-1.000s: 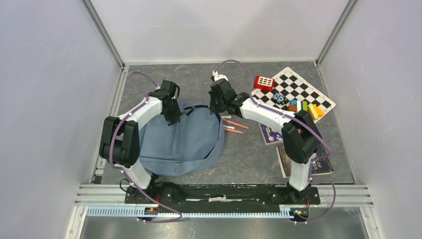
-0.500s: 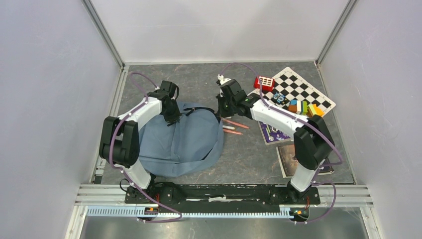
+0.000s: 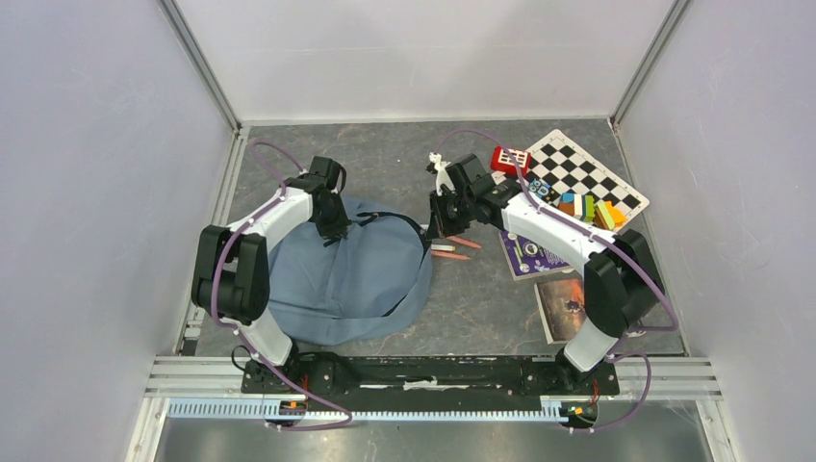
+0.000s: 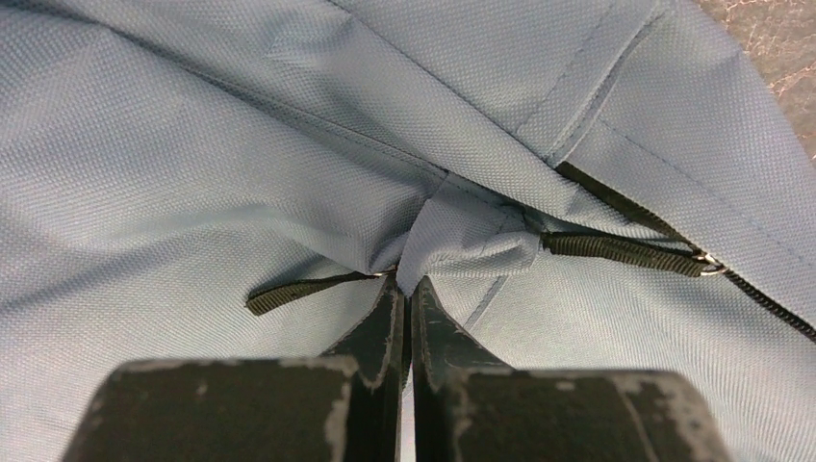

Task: Pack the student bag
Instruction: Unzip the student bag at the center of the board.

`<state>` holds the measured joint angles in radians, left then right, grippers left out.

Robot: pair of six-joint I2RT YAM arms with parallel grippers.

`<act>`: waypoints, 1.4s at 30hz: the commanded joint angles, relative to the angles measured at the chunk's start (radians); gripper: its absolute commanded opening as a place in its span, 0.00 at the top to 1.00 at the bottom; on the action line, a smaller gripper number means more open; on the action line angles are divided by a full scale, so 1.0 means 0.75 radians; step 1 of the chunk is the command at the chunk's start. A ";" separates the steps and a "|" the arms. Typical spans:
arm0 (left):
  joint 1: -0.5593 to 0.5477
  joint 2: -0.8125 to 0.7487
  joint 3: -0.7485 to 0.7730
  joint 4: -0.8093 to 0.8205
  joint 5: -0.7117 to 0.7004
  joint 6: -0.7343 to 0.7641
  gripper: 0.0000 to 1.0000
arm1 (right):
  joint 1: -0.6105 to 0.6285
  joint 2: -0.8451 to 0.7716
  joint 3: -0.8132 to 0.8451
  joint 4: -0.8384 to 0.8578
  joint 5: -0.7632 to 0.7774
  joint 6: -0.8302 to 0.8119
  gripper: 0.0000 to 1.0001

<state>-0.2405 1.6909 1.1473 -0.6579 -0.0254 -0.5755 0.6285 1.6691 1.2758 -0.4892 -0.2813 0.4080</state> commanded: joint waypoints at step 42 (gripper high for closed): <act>-0.372 -0.124 0.176 0.062 0.226 -0.416 0.02 | -0.006 -0.021 0.093 -0.180 -0.419 -0.120 1.00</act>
<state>-0.5098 1.5757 1.2903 -0.6865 0.0586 -0.7765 0.6235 1.6688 1.3056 -0.6701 -0.5907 0.2882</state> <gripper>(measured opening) 0.973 0.010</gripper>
